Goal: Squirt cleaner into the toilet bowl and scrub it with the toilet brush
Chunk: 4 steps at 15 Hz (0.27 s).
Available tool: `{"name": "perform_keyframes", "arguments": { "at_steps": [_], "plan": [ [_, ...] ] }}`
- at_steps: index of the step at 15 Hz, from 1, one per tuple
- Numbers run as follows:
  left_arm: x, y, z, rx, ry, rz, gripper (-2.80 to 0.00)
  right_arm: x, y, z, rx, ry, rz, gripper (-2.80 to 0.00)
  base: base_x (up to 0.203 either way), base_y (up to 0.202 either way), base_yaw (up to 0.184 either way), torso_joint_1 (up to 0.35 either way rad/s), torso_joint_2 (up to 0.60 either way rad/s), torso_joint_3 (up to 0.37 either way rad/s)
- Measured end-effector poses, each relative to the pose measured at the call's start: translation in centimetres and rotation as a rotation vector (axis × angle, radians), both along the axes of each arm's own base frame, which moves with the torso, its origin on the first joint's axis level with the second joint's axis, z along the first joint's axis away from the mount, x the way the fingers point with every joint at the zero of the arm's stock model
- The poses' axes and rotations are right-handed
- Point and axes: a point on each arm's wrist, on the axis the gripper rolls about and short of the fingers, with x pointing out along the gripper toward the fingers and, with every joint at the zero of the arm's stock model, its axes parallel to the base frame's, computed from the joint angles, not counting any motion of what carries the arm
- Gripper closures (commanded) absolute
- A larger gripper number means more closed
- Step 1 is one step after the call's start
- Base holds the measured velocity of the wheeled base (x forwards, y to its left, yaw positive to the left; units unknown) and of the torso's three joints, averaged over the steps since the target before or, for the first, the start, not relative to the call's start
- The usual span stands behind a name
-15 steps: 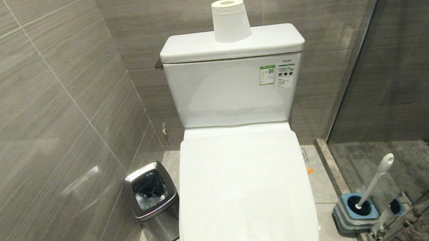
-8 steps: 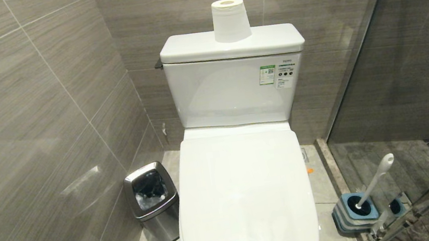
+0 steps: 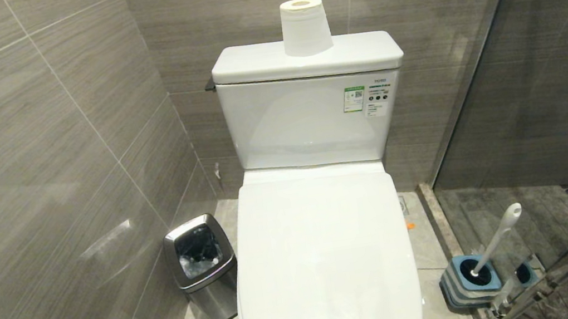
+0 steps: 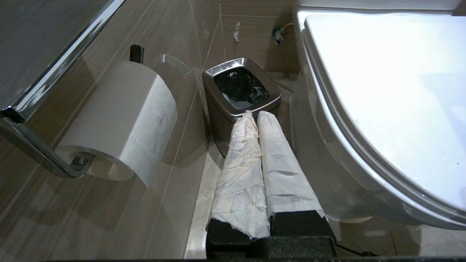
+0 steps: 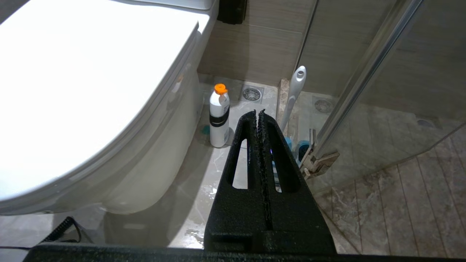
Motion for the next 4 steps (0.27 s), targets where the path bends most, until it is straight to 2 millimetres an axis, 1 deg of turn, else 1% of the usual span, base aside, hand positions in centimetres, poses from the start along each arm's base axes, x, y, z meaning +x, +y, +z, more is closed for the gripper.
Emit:
{"name": "perform_keyframes", "arguments": {
  "at_steps": [4],
  "plan": [
    [0.0,0.0,0.0,0.0,0.0,0.0,0.0,0.0,0.0,0.0,0.014,0.0,-0.001,0.0,0.0,0.0,0.0,0.0,0.0,0.0]
  ]
}}
